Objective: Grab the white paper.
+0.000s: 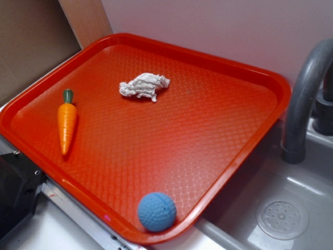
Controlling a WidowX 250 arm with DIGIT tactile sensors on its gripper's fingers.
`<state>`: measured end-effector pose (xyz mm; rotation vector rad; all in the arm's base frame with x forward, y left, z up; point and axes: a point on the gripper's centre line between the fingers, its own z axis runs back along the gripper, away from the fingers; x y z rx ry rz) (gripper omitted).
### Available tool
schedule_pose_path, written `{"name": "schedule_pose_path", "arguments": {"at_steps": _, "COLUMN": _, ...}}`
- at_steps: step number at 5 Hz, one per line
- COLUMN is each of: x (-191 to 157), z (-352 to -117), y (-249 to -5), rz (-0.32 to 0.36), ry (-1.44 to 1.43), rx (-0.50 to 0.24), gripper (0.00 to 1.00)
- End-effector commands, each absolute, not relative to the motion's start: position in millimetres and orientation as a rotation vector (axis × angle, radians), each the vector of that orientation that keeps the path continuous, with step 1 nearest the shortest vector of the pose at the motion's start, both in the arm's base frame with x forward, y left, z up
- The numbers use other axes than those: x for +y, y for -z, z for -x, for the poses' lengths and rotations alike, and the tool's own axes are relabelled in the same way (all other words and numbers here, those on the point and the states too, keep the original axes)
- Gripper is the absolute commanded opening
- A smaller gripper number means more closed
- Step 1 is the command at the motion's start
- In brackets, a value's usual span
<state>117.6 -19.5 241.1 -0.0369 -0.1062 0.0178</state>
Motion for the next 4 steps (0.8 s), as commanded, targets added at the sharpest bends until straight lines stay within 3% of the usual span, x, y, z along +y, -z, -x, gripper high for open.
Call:
{"name": "schedule_pose_path", "arguments": {"at_steps": 1, "x": -20, "z": -118, "y": -241, "rz": 0.037, "ry": -0.018, "rx": -0.106, "gripper": 1.00}}
{"name": "schedule_pose_path", "arguments": {"at_steps": 3, "x": -25, "z": -161, "y": -213, "rz": 0.040, "ry": -0.095, "rx": -0.168, "gripper": 1.00}}
{"name": "schedule_pose_path", "arguments": {"at_steps": 4, "x": -22, "z": -199, "y": -172, "rz": -0.007, "ry": 0.002, "rx": -0.210, "gripper": 1.00}}
